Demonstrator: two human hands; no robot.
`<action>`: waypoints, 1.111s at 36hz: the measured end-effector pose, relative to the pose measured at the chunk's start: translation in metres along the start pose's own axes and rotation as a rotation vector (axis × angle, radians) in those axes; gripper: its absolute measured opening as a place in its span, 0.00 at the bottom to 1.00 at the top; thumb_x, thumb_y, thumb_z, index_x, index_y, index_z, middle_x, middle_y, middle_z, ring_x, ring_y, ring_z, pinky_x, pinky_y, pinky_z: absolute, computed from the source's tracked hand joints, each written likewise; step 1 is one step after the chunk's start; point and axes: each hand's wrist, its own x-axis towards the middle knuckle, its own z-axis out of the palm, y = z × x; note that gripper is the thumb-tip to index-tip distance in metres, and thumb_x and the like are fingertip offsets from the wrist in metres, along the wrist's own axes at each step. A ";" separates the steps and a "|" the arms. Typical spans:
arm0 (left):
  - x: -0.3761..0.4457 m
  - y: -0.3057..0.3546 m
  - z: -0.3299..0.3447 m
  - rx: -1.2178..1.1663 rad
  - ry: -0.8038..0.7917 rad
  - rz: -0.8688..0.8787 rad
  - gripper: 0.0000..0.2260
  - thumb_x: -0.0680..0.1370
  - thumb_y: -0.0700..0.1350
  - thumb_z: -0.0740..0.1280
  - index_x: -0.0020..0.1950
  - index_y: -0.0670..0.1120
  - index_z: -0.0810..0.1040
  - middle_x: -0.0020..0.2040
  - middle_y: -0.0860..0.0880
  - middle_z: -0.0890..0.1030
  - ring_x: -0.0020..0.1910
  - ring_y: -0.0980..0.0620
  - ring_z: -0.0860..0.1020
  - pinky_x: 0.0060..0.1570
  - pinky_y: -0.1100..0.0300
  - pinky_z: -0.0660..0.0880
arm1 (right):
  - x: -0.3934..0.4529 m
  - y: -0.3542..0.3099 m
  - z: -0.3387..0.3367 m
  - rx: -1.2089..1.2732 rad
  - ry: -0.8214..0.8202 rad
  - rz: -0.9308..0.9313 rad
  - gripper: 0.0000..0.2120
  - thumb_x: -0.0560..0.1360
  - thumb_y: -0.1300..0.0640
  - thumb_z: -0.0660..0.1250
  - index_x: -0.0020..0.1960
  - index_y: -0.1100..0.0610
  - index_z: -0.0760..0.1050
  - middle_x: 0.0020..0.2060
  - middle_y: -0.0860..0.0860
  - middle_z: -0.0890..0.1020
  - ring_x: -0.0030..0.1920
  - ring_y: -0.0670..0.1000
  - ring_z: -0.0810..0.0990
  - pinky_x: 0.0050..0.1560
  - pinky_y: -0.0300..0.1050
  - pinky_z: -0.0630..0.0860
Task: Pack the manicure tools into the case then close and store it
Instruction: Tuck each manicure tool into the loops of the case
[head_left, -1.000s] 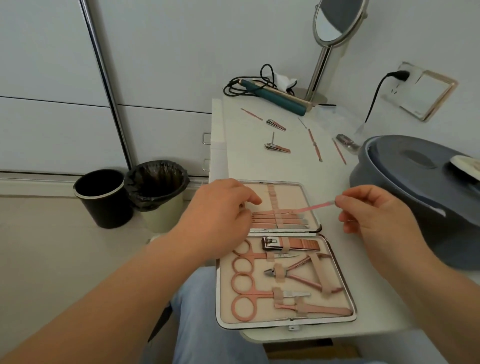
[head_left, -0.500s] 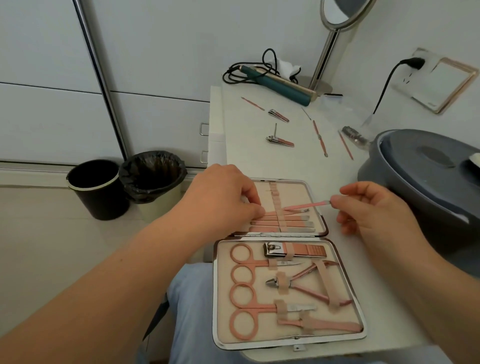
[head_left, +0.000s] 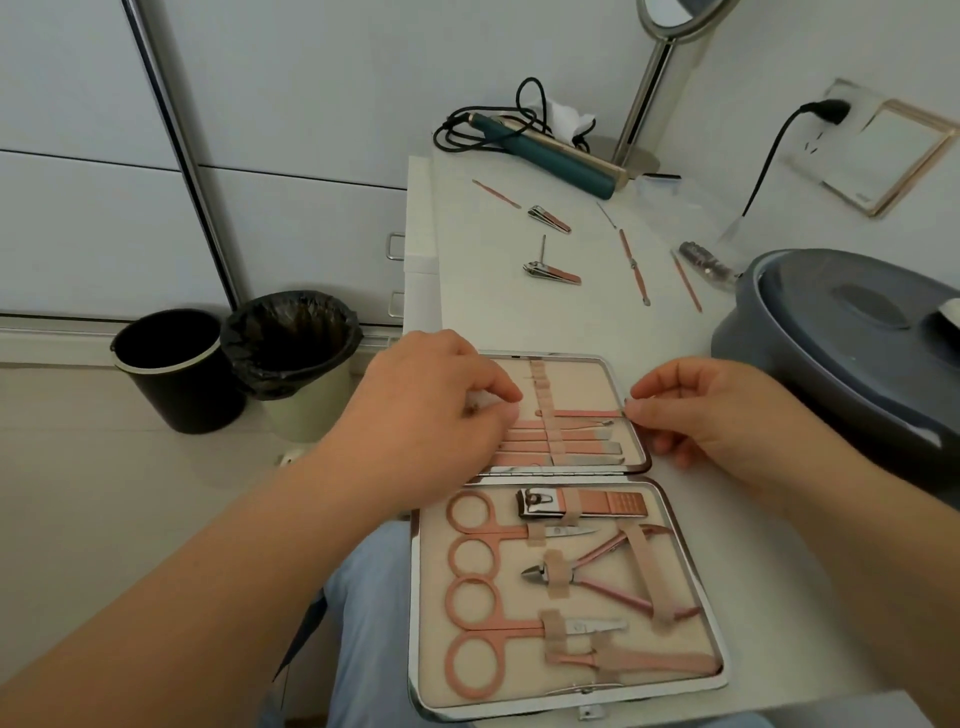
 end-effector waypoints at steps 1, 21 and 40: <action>-0.002 0.000 0.002 0.029 0.013 0.012 0.09 0.73 0.52 0.63 0.51 0.58 0.79 0.47 0.56 0.72 0.52 0.55 0.68 0.56 0.58 0.64 | 0.001 -0.002 0.000 -0.018 -0.011 0.005 0.03 0.69 0.62 0.71 0.40 0.57 0.77 0.22 0.49 0.79 0.23 0.43 0.75 0.22 0.34 0.70; -0.022 -0.006 0.006 0.074 -0.095 0.111 0.22 0.74 0.54 0.53 0.68 0.60 0.63 0.61 0.58 0.63 0.60 0.62 0.56 0.58 0.69 0.53 | 0.001 -0.012 0.003 -0.619 -0.077 -0.280 0.09 0.73 0.51 0.66 0.37 0.40 0.74 0.46 0.37 0.70 0.48 0.40 0.71 0.40 0.29 0.62; -0.023 -0.006 0.008 0.093 -0.066 0.115 0.22 0.73 0.56 0.52 0.67 0.61 0.65 0.61 0.59 0.63 0.60 0.62 0.57 0.59 0.68 0.54 | 0.005 -0.032 0.018 -0.754 -0.173 -0.367 0.07 0.73 0.51 0.66 0.37 0.42 0.73 0.53 0.38 0.67 0.54 0.39 0.64 0.44 0.28 0.60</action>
